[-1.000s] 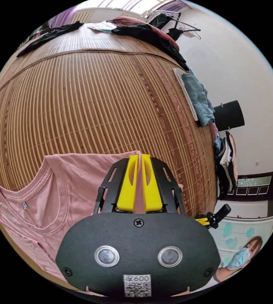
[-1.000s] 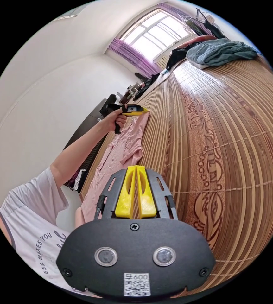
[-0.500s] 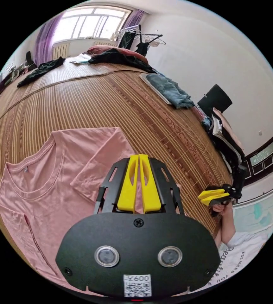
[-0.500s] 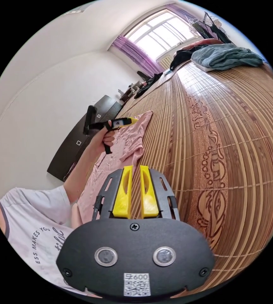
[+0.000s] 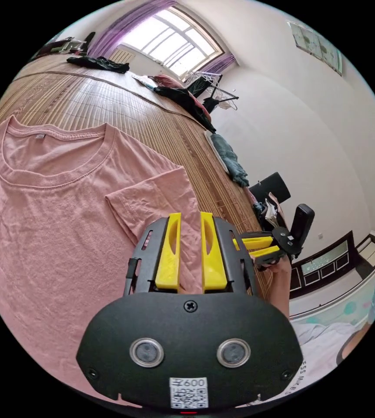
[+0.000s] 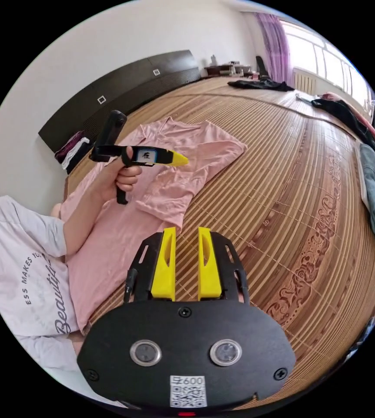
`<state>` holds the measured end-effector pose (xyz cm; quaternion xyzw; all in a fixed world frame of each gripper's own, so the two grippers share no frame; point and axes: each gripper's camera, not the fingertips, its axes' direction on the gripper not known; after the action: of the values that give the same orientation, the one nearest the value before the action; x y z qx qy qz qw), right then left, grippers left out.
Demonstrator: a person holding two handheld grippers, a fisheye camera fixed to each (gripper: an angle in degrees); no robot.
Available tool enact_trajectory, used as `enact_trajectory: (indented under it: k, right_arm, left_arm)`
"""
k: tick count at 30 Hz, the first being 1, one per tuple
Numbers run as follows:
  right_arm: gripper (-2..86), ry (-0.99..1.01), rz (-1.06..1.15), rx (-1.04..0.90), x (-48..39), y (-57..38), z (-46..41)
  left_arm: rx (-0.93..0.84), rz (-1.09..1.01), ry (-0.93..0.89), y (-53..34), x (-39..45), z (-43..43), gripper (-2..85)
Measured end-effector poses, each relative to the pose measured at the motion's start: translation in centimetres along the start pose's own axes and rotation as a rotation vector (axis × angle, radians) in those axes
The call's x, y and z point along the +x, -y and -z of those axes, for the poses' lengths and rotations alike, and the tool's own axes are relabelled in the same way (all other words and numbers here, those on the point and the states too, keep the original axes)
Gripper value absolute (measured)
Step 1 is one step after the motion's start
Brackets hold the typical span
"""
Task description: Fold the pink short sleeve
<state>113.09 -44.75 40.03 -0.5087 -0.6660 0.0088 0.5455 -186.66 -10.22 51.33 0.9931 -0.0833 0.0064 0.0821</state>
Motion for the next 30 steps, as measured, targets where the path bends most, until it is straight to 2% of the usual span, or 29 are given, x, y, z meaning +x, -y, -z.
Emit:
enact_trajectory:
  k: [3,4,8,12,14,18,26,30]
  right_arm:
    - [6.9,0.058,0.033,0.062,0.2,-1.3,-0.1]
    - [7.0,0.055,0.044,0.065,0.0,-1.6,-0.6]
    - [5.6,-0.058,0.066,-0.025,-0.4,-1.9,-4.8]
    - [3.0,-0.074,0.076,-0.015,0.1,-2.9,-6.6]
    - [1.8,-0.061,0.053,-0.011,1.2,-3.7,-7.8]
    - [-0.2,-0.063,0.085,-0.01,1.6,-5.0,-9.5]
    - [-0.9,-0.419,0.536,0.004,-3.9,-10.6,-15.2]
    - [-0.9,-0.48,0.669,0.023,-4.3,-13.5,-17.0]
  left_arm:
    - [-0.256,-0.281,0.107,-2.2,11.2,-1.0,6.4]
    - [-0.345,-0.391,0.203,-4.6,15.6,-2.2,6.9]
    - [-0.455,-0.604,0.4,-11.9,23.7,-8.6,10.9]
    - [-0.57,-0.593,0.388,-15.3,23.8,-15.6,9.8]
    - [-0.644,-0.573,0.443,-17.4,22.8,-19.8,6.8]
    - [-0.626,-0.544,0.451,-19.6,22.5,-22.2,3.2]
    - [-0.581,-0.558,0.423,-24.6,24.9,-22.7,1.6]
    - [-0.627,-0.552,0.431,-26.1,24.4,-25.2,1.5]
